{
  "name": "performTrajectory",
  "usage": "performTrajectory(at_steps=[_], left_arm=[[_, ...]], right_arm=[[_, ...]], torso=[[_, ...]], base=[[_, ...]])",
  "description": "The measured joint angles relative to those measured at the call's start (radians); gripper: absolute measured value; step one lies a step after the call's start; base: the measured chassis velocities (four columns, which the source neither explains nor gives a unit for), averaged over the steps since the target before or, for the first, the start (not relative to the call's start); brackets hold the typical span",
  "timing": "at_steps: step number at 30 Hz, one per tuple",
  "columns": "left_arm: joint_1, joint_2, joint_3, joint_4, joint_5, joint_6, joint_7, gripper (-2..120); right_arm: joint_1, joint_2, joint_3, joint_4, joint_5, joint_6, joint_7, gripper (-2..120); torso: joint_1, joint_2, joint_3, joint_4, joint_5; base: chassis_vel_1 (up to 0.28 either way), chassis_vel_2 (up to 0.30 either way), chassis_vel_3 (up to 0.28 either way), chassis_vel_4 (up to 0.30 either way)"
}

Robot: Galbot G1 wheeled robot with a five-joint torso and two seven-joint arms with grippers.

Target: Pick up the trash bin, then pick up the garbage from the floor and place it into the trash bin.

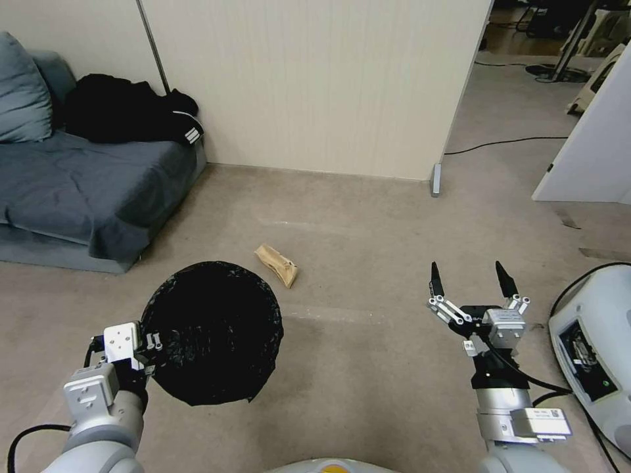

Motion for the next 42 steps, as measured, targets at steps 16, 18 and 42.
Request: performTrajectory(at_steps=[16, 18, 42], left_arm=[[-0.013, 0.003, 0.0, 0.001, -0.01, 0.013, -0.003, 1], [-0.013, 0.004, 0.0, 0.001, -0.013, 0.014, -0.004, 1], [-0.023, 0.008, 0.009, 0.002, -0.018, -0.001, 0.011, 1]], right_arm=[[0.007, -0.006, 0.0, -0.001, 0.007, -0.019, -0.006, 100], [0.01, -0.009, 0.001, -0.001, 0.009, -0.026, -0.004, 100], [0.112, -0.096, 0.004, -0.035, 0.098, -0.155, 0.028, 100]], torso=[[0.0, 0.0, 0.0, 0.0002, 0.0], [0.0, 0.0, 0.0, 0.0002, 0.0], [0.0, 0.0, 0.0, 0.0001, 0.0001]], base=[[0.043, 0.044, 0.045, 0.047], [0.091, 0.087, 0.095, 0.087], [0.043, 0.045, 0.049, 0.045]])
